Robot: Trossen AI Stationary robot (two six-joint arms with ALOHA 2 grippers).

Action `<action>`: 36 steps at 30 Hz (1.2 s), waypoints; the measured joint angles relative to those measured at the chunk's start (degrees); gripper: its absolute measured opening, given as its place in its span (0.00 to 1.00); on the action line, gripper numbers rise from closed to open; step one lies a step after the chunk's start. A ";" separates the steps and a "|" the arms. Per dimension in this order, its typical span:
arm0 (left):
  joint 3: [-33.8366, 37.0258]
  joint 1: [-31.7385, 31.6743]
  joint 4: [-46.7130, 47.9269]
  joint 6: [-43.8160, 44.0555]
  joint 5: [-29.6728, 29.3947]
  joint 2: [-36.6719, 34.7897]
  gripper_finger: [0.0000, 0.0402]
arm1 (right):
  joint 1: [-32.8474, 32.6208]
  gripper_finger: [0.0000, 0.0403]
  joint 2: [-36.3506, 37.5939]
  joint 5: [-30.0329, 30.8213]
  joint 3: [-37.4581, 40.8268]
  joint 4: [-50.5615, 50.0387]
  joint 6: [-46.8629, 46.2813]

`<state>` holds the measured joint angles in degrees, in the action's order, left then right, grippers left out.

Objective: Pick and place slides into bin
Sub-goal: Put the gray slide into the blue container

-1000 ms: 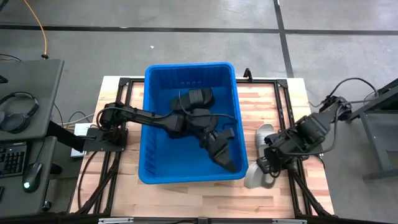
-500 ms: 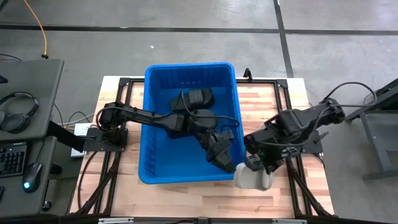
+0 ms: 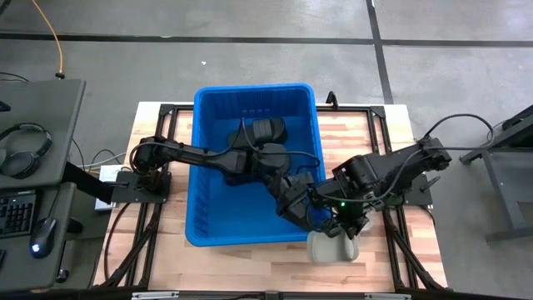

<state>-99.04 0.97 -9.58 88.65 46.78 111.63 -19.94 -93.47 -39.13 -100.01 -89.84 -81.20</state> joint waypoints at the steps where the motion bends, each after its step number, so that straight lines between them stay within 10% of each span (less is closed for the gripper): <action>1: 0.00 0.03 -0.15 0.12 0.03 0.00 0.81 | 0.00 0.00 0.13 0.03 0.00 -0.06 -0.61; 14: 0.00 0.92 3.53 -2.06 -2.19 0.00 0.81 | 2.56 0.00 8.18 11.75 0.00 -0.36 -8.26; 36: 0.00 -1.09 7.18 -6.00 0.29 0.01 0.77 | 2.34 0.00 6.78 7.95 2.60 0.28 -7.36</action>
<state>-99.04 -0.12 -2.40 82.66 47.06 111.64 -17.61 -86.69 -31.18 -97.41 -89.56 -88.55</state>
